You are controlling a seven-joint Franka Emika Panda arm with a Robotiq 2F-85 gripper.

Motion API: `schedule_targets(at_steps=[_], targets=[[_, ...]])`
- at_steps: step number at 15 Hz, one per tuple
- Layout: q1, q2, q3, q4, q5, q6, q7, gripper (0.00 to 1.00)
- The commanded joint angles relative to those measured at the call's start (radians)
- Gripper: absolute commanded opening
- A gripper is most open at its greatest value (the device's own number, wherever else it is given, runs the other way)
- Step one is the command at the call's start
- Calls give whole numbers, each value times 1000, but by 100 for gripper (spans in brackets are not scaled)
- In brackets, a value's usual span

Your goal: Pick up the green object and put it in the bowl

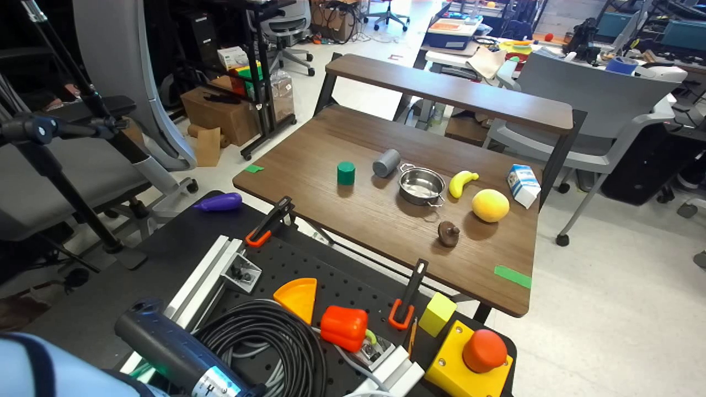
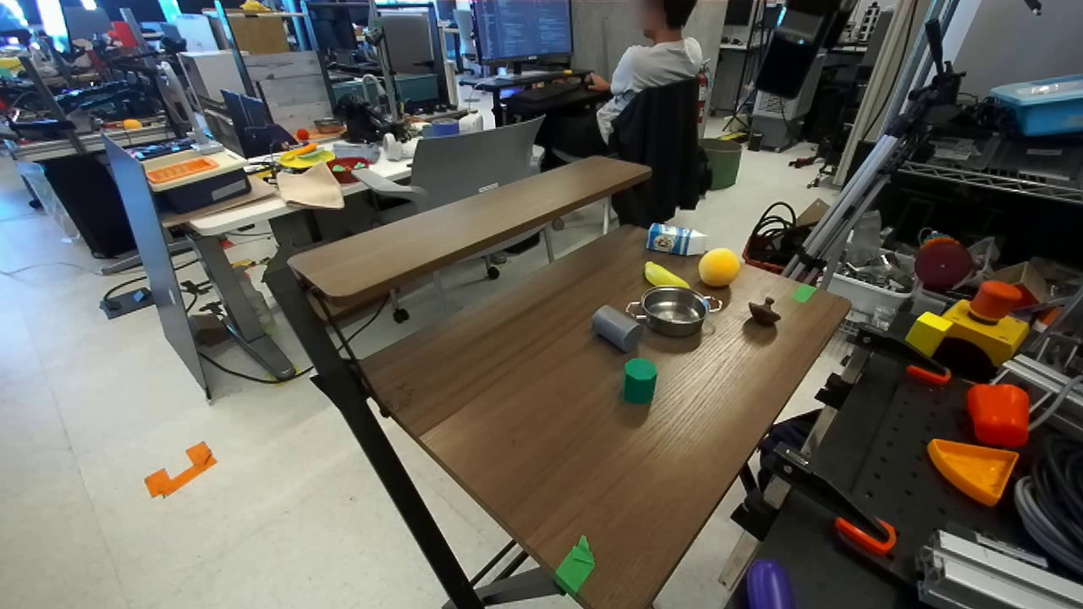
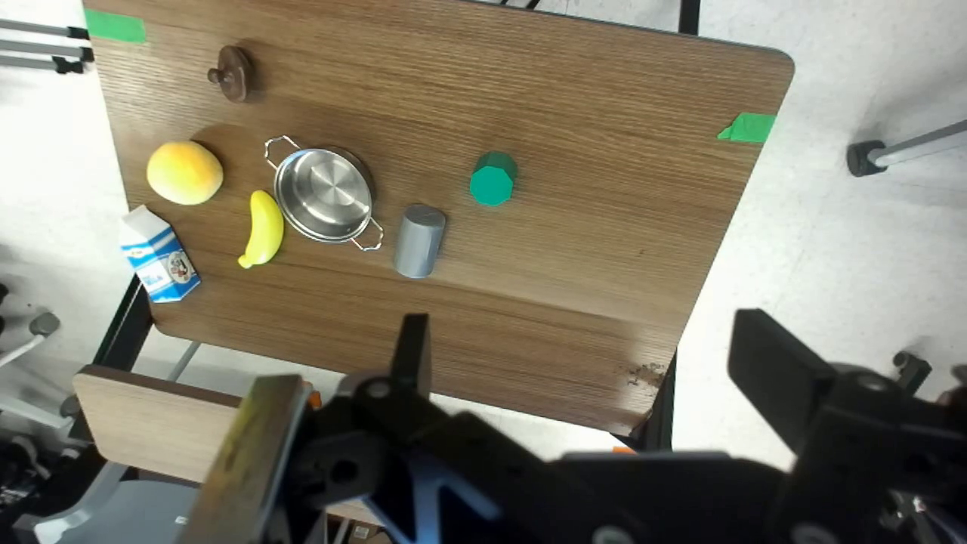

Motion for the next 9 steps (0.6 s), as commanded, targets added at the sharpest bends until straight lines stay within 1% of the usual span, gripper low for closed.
schedule_targets(at_steps=[1,2,5,9], targets=[[27,5,-26,2,-15,-4,11,100],[28,11,-26,3,-11,-8,13,100],[29,26,-37,-22,22,29,44,100],[40,65,-69,-84,111,131,62,100]])
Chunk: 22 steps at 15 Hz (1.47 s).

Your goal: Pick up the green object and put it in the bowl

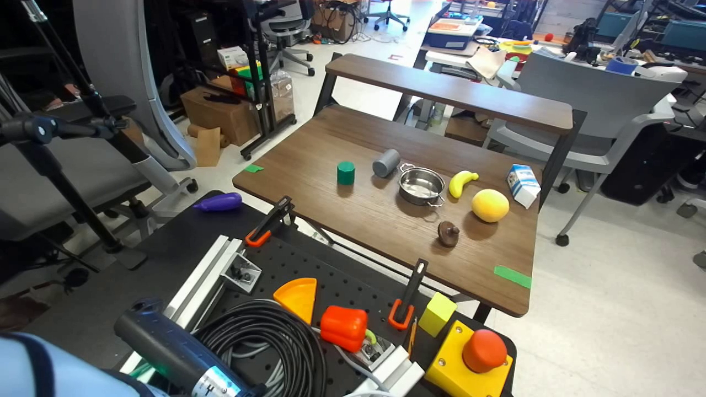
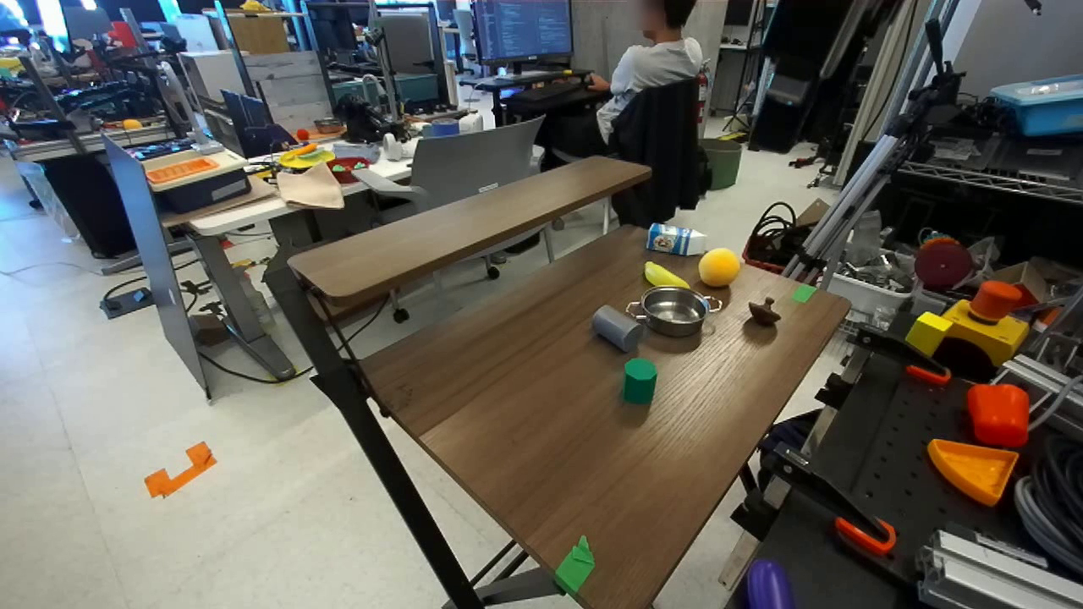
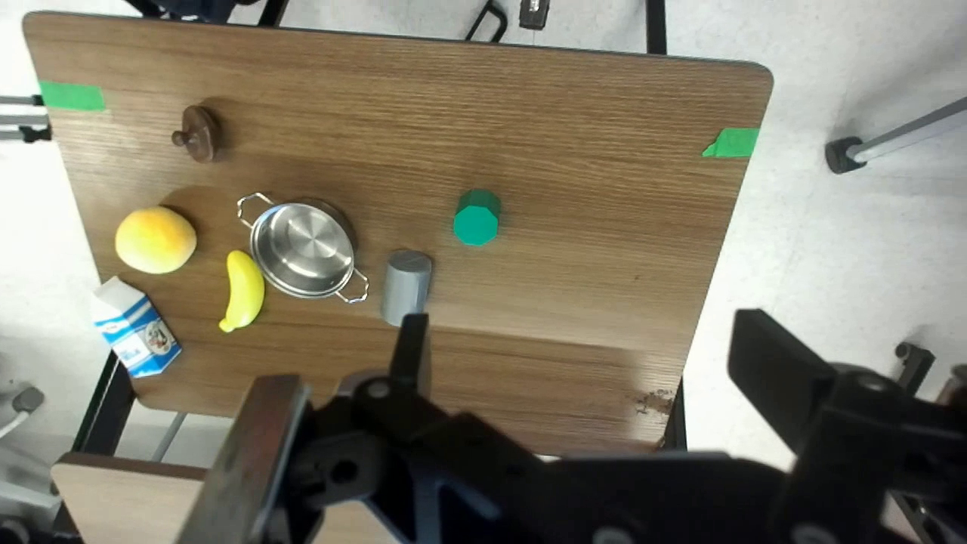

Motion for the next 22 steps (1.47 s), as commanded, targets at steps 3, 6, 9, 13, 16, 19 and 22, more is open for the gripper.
schedule_targets(at_steps=[3,6,9,13,16,19,22], targets=[[24,86,-51,-85,112,216,62,100],[2,164,-52,-105,120,352,131,100],[-31,258,-60,-91,94,449,218,100],[-49,350,-105,-93,108,523,267,100],[-48,415,-142,-88,99,576,302,100],[-30,491,-173,-64,108,613,316,100],[-11,581,-189,-10,147,607,286,100]])
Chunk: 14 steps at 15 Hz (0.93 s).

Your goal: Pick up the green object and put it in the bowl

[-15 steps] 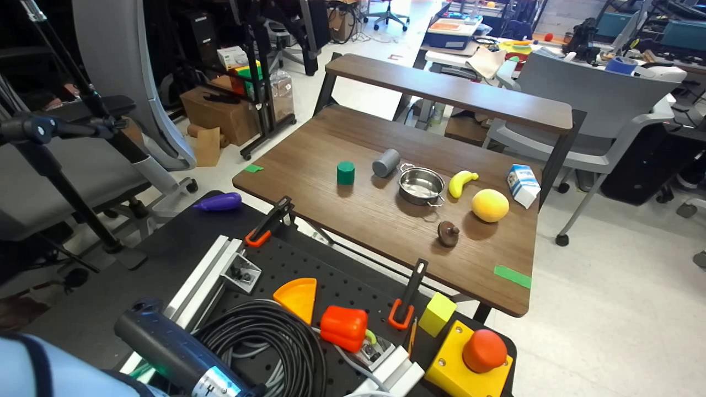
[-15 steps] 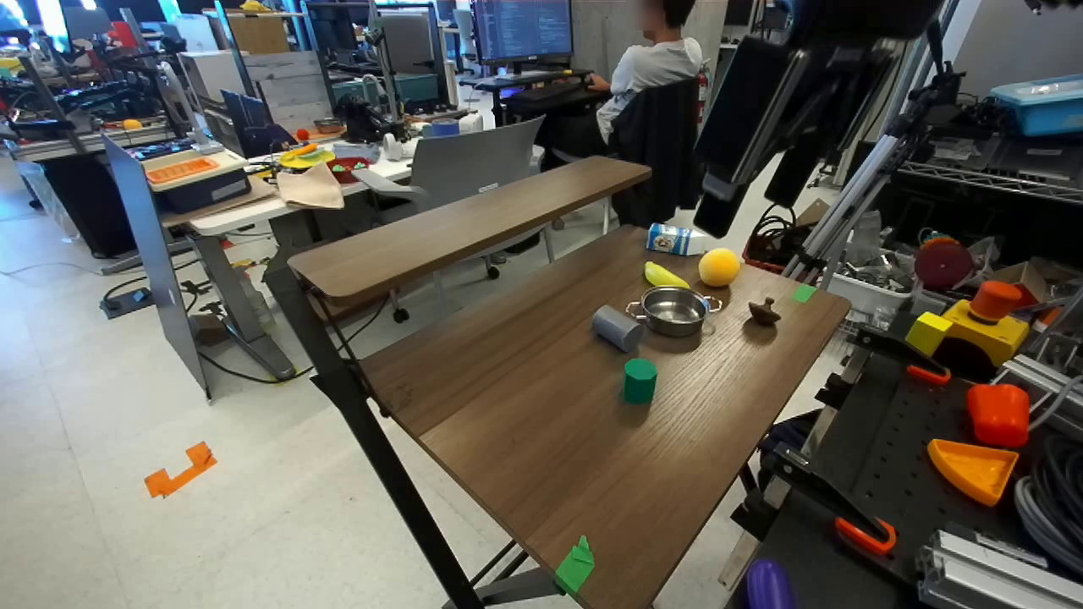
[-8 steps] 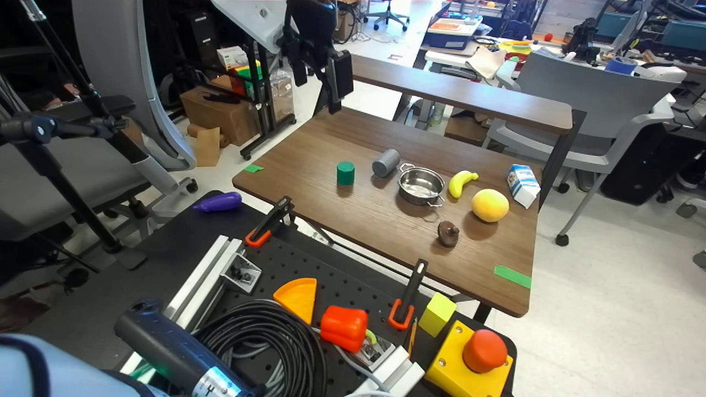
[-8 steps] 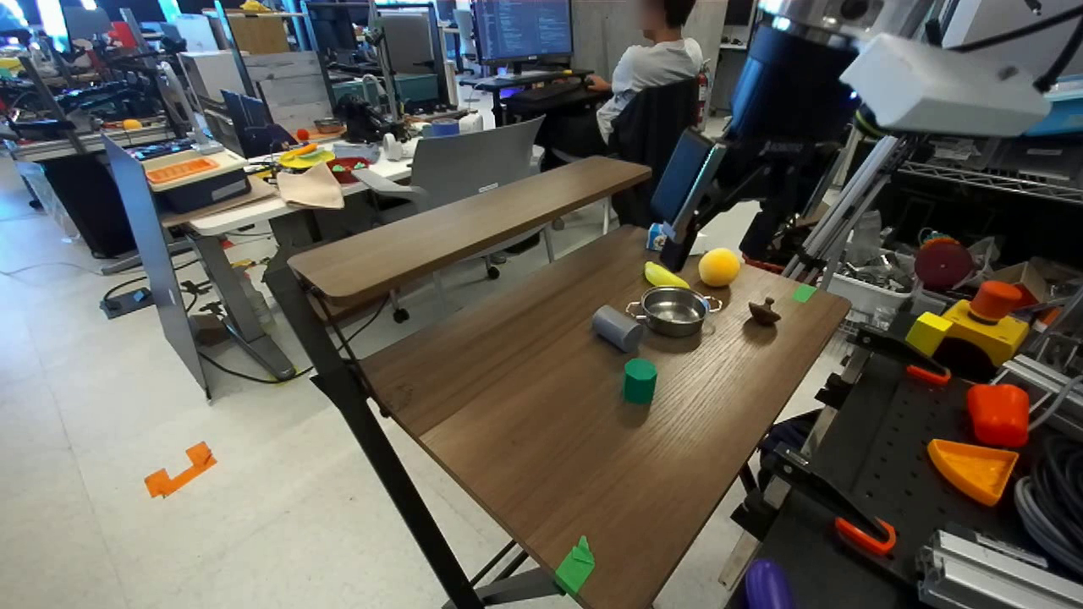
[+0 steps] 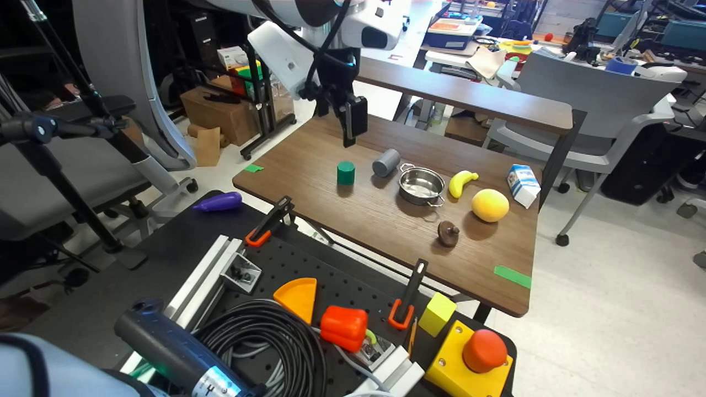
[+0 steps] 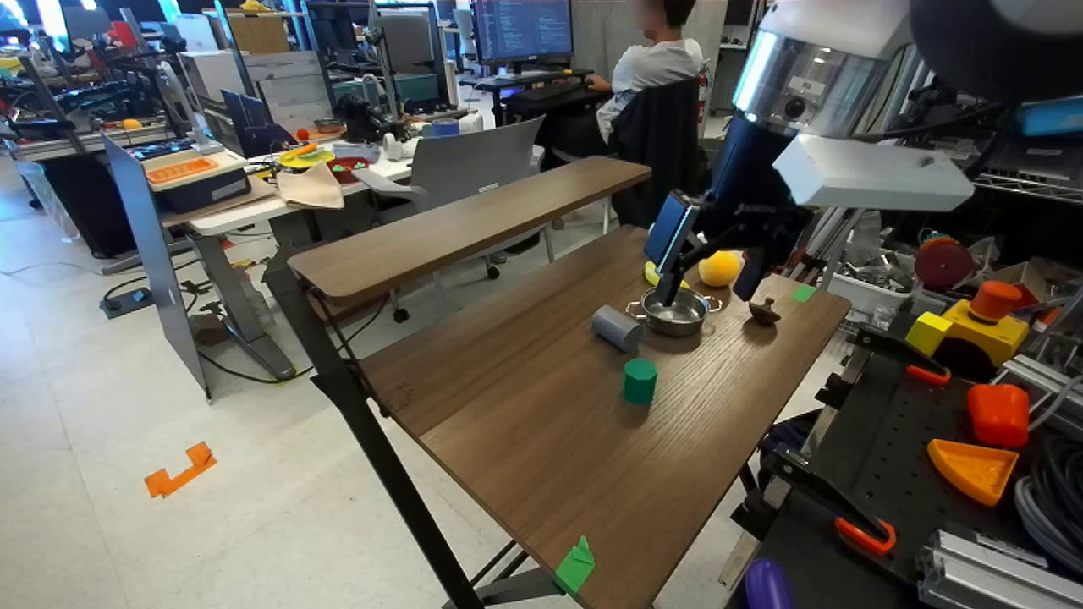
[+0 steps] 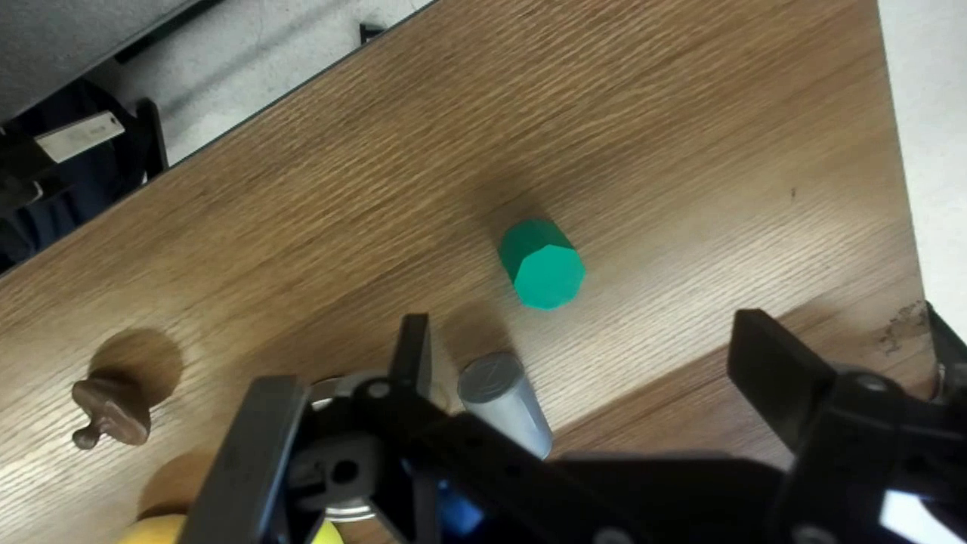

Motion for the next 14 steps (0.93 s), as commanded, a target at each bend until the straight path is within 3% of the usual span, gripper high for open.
schedule_targets(at_steps=[1,6,14], targets=[[38,123,-23,86,66,10,-29,100],[70,238,-44,177,102,-12,-23,100],[135,357,-134,266,96,-24,24,100]])
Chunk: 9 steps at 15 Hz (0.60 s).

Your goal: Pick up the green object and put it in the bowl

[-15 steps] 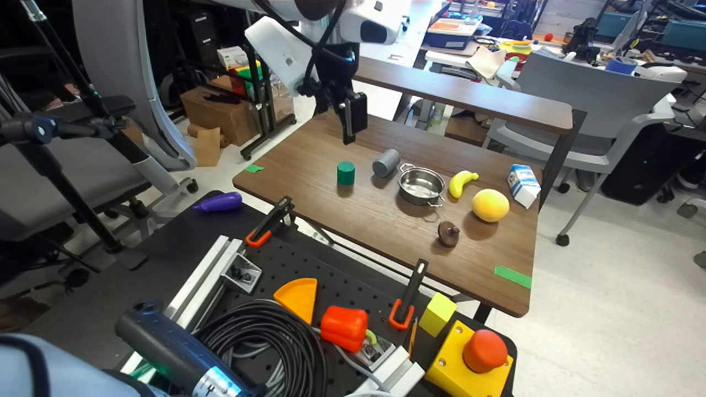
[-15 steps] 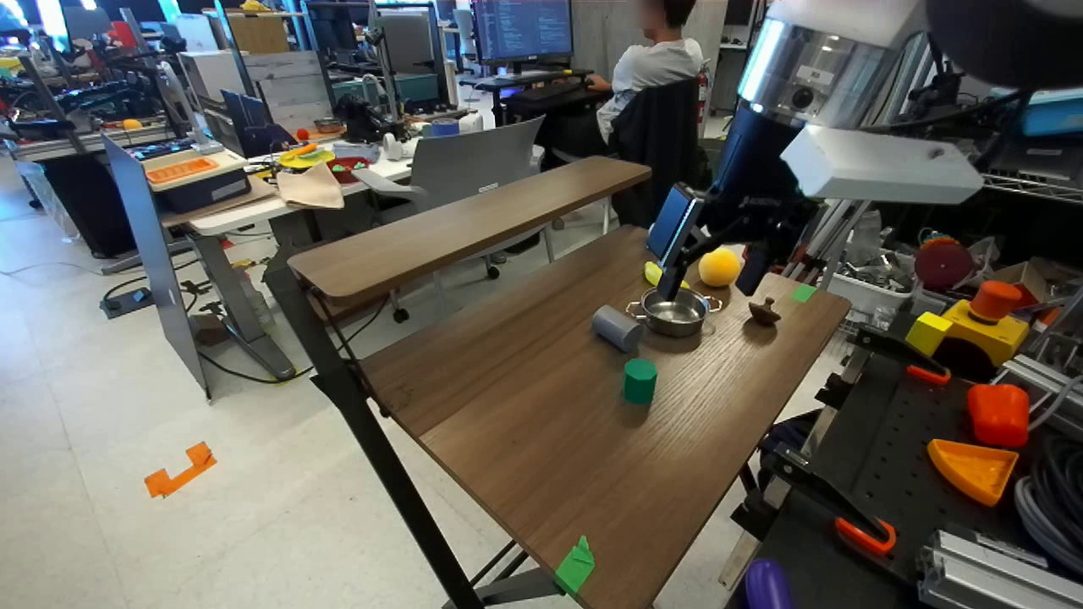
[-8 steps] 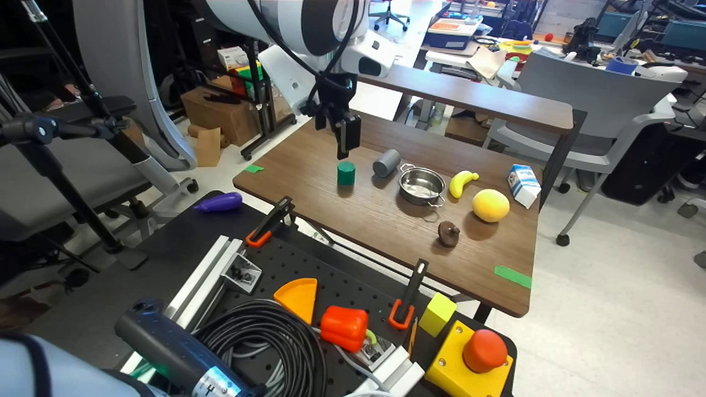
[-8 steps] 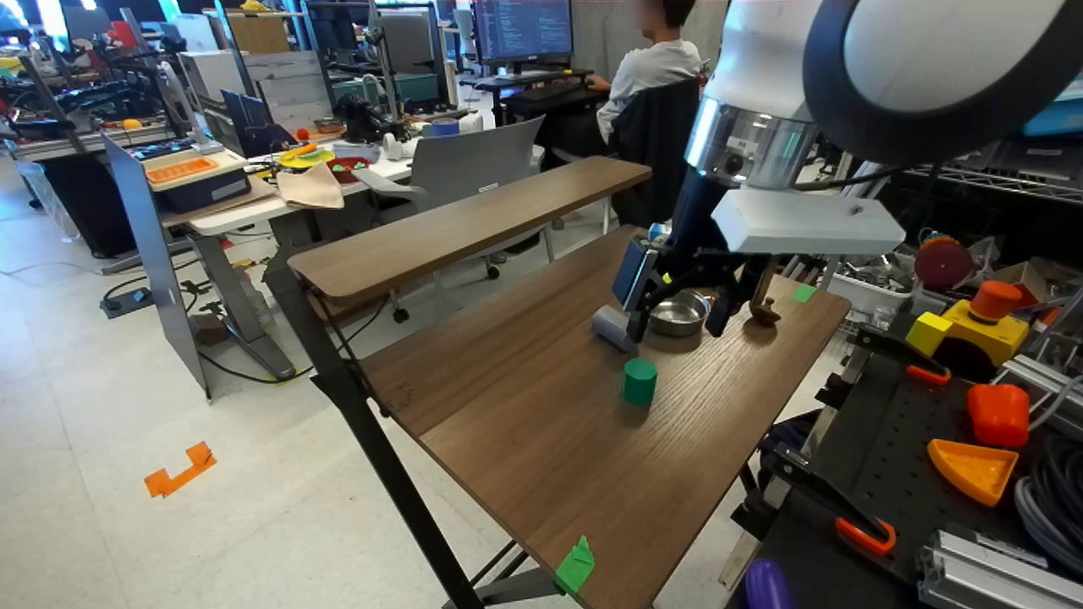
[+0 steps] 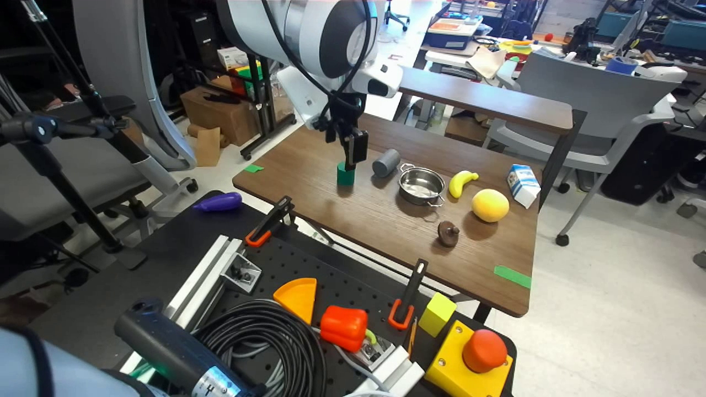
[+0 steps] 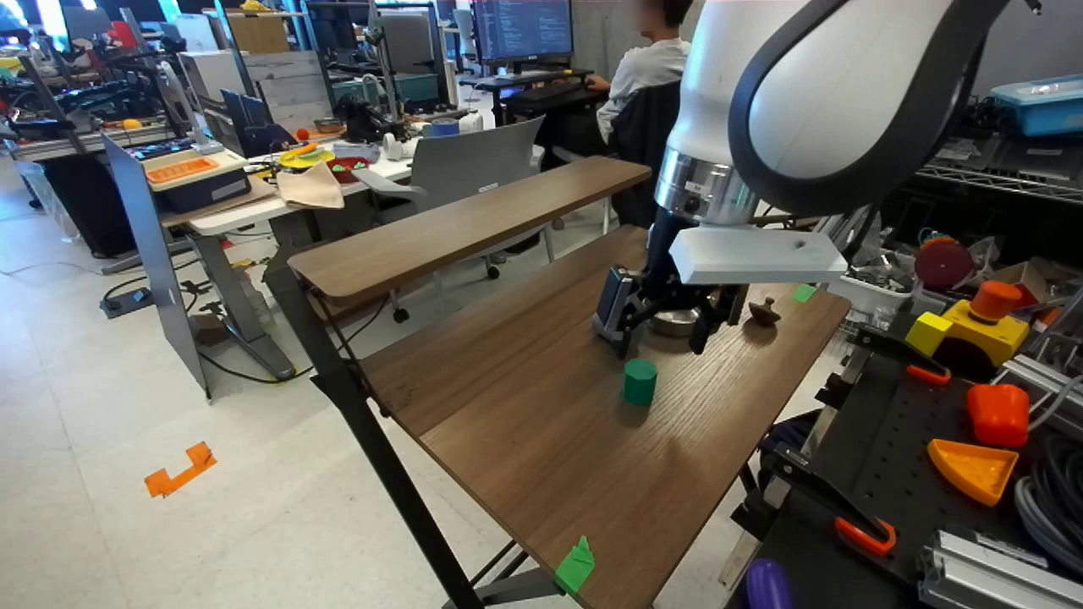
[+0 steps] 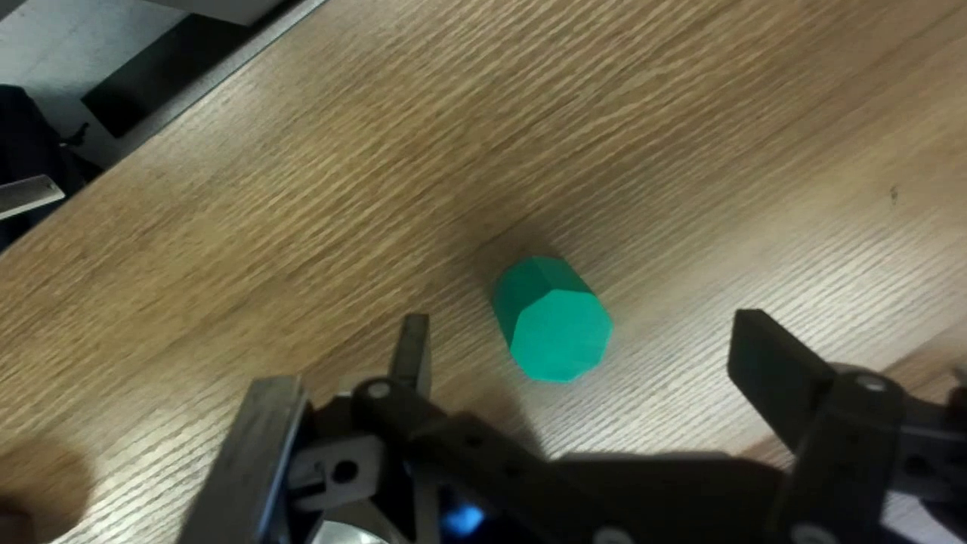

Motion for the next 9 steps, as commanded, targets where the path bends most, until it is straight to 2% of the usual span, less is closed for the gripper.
schedule_targets(at_steps=[1,9], targets=[[50,61,-47,61,17,-21,25,100],[123,170,-108,156,1,-41,61,100]])
